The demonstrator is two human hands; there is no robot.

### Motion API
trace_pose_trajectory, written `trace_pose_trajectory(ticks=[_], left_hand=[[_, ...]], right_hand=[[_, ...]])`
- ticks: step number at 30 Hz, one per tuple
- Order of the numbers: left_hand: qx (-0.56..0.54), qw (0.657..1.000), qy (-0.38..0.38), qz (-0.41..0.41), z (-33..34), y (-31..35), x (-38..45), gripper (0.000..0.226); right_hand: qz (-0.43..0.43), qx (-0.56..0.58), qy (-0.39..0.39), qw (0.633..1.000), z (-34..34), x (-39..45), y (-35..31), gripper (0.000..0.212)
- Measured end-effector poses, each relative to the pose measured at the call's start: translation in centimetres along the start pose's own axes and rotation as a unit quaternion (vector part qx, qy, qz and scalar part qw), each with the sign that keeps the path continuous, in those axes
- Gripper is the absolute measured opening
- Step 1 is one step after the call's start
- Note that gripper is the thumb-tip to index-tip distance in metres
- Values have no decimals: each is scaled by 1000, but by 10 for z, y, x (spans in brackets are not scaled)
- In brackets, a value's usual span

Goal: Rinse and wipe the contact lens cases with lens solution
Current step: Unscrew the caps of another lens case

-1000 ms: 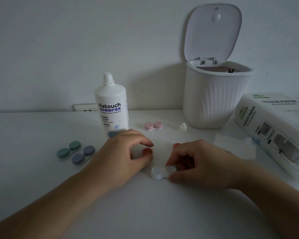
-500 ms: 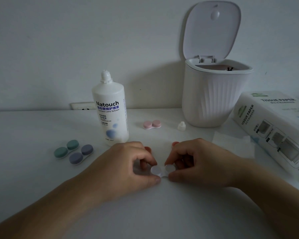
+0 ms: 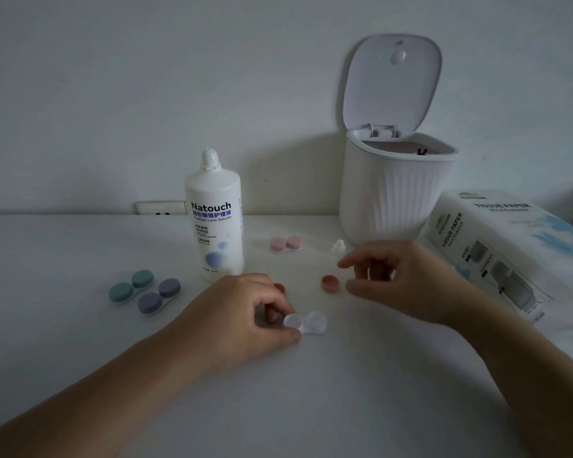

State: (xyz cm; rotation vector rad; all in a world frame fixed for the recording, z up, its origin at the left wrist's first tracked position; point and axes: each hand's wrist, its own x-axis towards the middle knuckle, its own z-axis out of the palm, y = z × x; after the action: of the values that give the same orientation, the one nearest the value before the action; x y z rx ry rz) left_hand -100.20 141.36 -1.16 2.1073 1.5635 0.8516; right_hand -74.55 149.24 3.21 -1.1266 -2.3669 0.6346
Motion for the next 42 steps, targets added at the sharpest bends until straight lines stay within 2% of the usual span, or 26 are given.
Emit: trace_pose_trajectory(ticks=[4, 9, 12, 15, 20, 22, 25, 29, 31, 36, 40, 42], left_hand=[[-7, 1000, 1, -5, 2, -2, 0, 31], [-8, 1000, 2, -5, 1, 0, 1, 32], [-14, 1000, 3, -7, 1, 1, 0, 32], [-26, 1000, 4, -12, 2, 1, 0, 31], [-39, 999, 11, -20, 3, 2, 0, 31], [-45, 999, 18, -23, 3, 3, 0, 31], [-51, 998, 29, -28, 3, 3, 0, 30], [-35, 998, 44, -23, 1, 9, 1, 15], [-31, 998, 49, -23, -2, 14, 1, 19], [-22, 996, 52, -69, -14, 28, 4, 13], [-102, 992, 49, -59, -29, 51, 19, 7], [-130, 987, 69, -70, -37, 62, 32, 7]], right_hand=[[67, -142, 103, 982, -27, -5, 21, 14], [174, -267, 15, 948, -35, -18, 39, 40], [183, -270, 25, 945, -31, -20, 45, 34], [187, -279, 76, 939, -23, -18, 49, 19], [132, -212, 183, 951, -8, -23, 54, 30], [103, -190, 206, 955, -3, -25, 55, 27], [80, -159, 207, 962, 2, -25, 57, 27], [72, -113, 214, 968, 3, -25, 64, 28], [72, -98, 222, 968, 2, -26, 66, 26], [70, -68, 224, 970, 3, -25, 67, 26], [54, -43, 233, 970, 2, -26, 66, 23], [38, -27, 247, 968, 2, -26, 65, 29]])
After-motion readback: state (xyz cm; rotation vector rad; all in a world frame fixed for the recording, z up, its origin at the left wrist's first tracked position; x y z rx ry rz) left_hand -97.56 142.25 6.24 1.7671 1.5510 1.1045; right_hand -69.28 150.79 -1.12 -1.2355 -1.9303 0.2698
